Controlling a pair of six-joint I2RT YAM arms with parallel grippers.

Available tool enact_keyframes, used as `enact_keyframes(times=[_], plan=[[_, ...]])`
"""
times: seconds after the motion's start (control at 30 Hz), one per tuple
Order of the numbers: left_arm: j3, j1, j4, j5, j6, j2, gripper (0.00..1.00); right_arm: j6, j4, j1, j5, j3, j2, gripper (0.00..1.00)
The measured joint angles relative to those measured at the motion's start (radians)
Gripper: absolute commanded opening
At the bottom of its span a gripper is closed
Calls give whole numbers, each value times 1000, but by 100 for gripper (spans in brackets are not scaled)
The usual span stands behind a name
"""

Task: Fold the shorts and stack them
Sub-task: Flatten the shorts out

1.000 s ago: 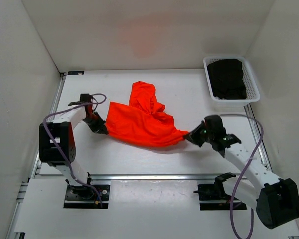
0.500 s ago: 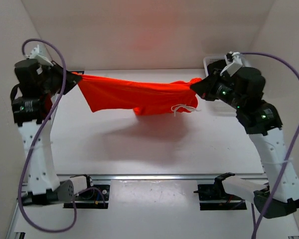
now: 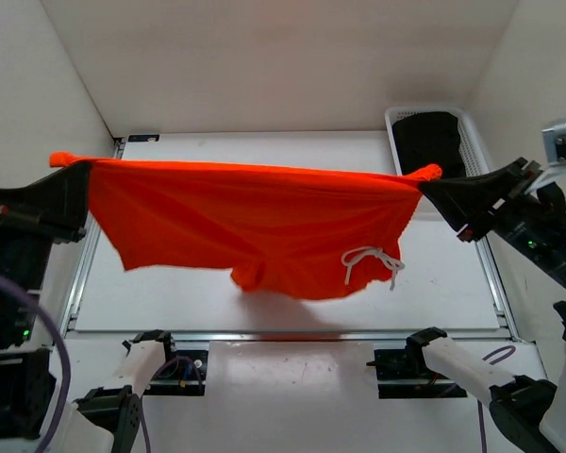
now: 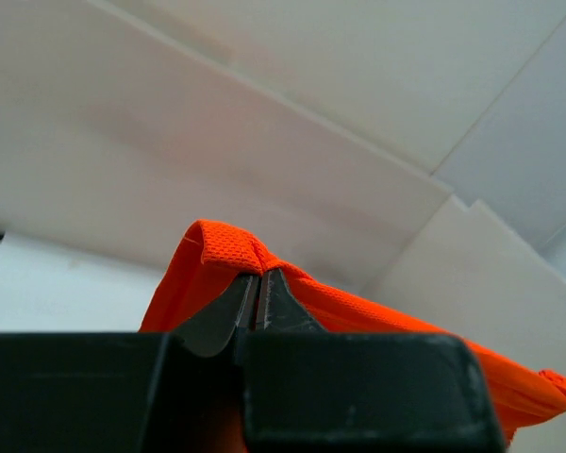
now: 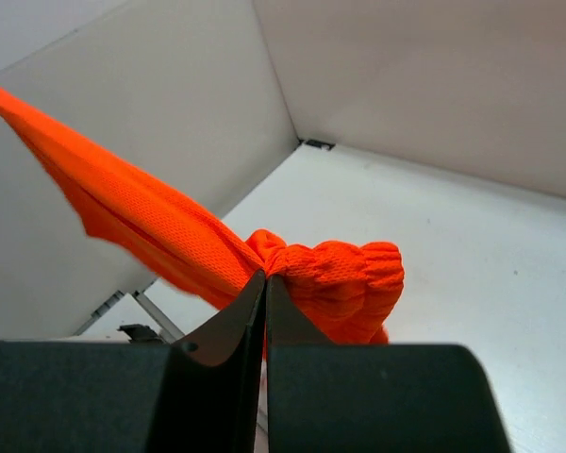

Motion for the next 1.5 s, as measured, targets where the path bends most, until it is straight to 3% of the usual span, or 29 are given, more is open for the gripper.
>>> enact_keyframes(times=[0.2, 0.4, 0.57, 0.67, 0.7, 0.73, 0.77, 0.8, 0.83, 0.87, 0.97, 1.07, 1.2, 1.3, 1.33, 1.4, 1.47, 1.5], plan=[[80, -43, 11, -66, 26, 2, 10, 0, -4, 4, 38, 45, 12, 0], [-174, -47, 107, -60, 59, 91, 10, -18, 54, 6, 159, -127, 106, 0], [-407, -47, 222, -60, 76, 387, 10, -42, 177, -26, 236, -353, 311, 0], [-433, -49, 241, -64, 85, 660, 10, -42, 257, -68, 240, -405, 543, 0], [-428, -50, 246, -68, 88, 752, 15, -42, 281, -79, 243, -389, 637, 0], [-401, -50, 238, -72, 91, 846, 26, -42, 301, -88, 247, -362, 729, 13], [-354, -50, 230, -74, 96, 948, 44, -39, 315, -97, 251, -316, 835, 32], [-283, -50, 228, -77, 96, 1062, 69, -36, 315, -107, 262, -241, 959, 74], [-214, -49, 223, -79, 104, 1152, 88, -25, 308, -113, 272, -156, 1059, 92], [-119, -48, 209, -78, 105, 1253, 91, -19, 309, -123, 282, -45, 1176, 100], [104, -46, 172, -72, 87, 1463, 100, -5, 312, -142, 306, 179, 1389, 100], [129, -45, 125, -79, 84, 1489, 100, 10, 283, -155, 323, 199, 1403, 100], [83, -53, 113, -89, 94, 1397, 97, 28, 282, -158, 338, 108, 1279, 98], [-82, -72, 119, -111, 106, 1213, 83, 63, 307, -156, 340, -110, 1061, 90], [-145, -83, 115, -117, 113, 1141, 78, 74, 312, -153, 336, -177, 987, 83], [-282, -122, 128, -137, 123, 984, 58, 99, 344, -150, 312, -348, 817, 74], [-431, -176, 138, -142, 122, 823, 42, 121, 351, -139, 293, -496, 674, 54], [-514, -208, 148, -141, 117, 747, 28, 129, 361, -136, 285, -573, 612, 46]])
